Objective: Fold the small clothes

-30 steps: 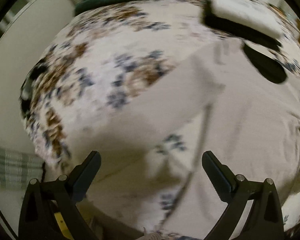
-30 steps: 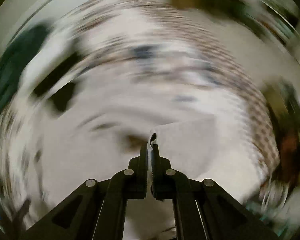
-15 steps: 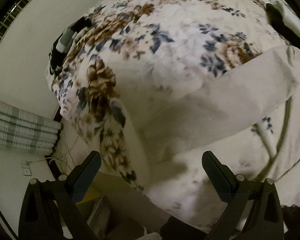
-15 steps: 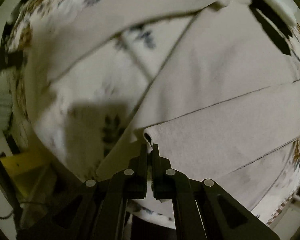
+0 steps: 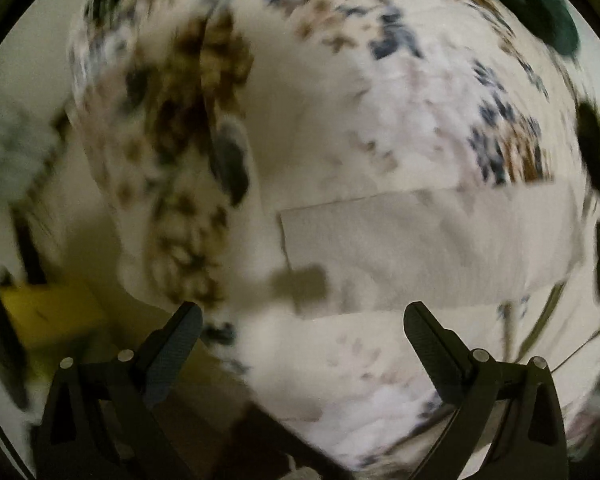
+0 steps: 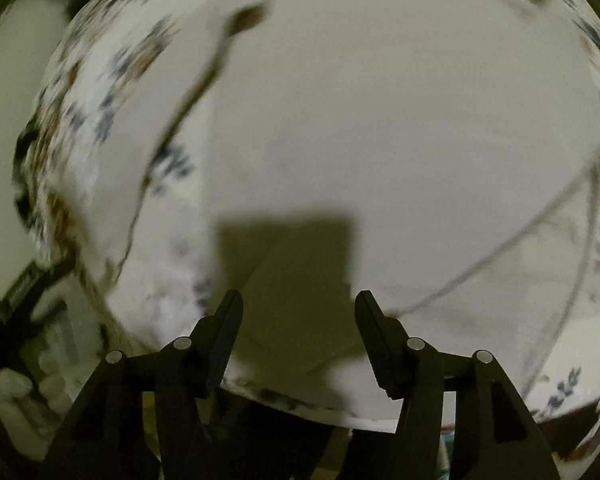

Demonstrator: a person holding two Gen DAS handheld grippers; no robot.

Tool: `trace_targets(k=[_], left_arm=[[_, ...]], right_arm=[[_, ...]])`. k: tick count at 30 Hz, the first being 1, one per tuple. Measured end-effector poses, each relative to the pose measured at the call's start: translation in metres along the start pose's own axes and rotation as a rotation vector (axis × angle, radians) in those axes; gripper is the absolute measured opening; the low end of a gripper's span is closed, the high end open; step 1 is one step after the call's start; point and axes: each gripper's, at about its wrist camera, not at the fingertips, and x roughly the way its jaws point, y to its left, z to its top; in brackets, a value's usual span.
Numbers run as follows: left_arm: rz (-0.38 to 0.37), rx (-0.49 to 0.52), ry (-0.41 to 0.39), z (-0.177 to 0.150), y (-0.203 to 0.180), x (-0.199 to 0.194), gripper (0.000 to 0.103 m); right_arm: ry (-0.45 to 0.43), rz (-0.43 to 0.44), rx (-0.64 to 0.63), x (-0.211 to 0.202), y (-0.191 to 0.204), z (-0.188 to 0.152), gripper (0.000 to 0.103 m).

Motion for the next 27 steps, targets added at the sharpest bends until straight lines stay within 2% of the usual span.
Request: trace_targets(k=[4,5,8,11,12,13,14,15,16,20,23,27], left_arm=[[-0.065,-0.059,0.03,0.017,0.006,0.036,0.095],[-0.059,-0.057,0.036,0.021,0.004,0.045,0.093],[-0.014,-0.018,0.036,0.028,-0.006,0.067,0.092],[0.025,0.014,-0.019,0.027,-0.015,0.067,0.089],[0.031,0.027,-0.039,0.024,-0.018,0.064,0.077],[0.042,0.039,-0.055,0.021,-0.021,0.06,0.056],[0.064,0.058,-0.067,0.018,-0.025,0.056,0.043],[0.065,0.078,-0.073,0.016,-0.028,0.052,0.005],[0.045,0.084,-0.07,0.014,-0.031,0.047,0.005],[0.076,0.123,-0.133,0.007,-0.046,0.018,0.004],[0.078,0.15,-0.185,-0.003,-0.06,-0.009,0.004],[0.074,0.26,-0.282,-0.022,-0.089,-0.059,0.004]], right_arm=[[-0.007,-0.035,0.108,-0.007,-0.045,0.014,0.061],[-0.007,-0.038,0.118,-0.007,-0.041,0.017,0.061],[0.006,-0.041,0.19,-0.004,-0.063,0.02,0.06],[0.019,-0.036,0.234,0.001,-0.073,0.019,0.06],[0.02,-0.039,0.236,0.002,-0.075,0.019,0.06],[0.019,-0.039,0.235,-0.004,-0.082,0.013,0.061],[0.017,-0.039,0.23,-0.002,-0.084,0.013,0.06],[0.017,-0.042,0.227,-0.004,-0.084,0.013,0.06],[0.017,-0.047,0.221,-0.006,-0.088,0.011,0.06],[0.017,-0.078,0.191,0.0,-0.091,0.014,0.06],[0.024,-0.066,0.203,0.008,-0.1,0.012,0.06],[0.013,-0.059,0.204,0.013,-0.111,0.008,0.06]])
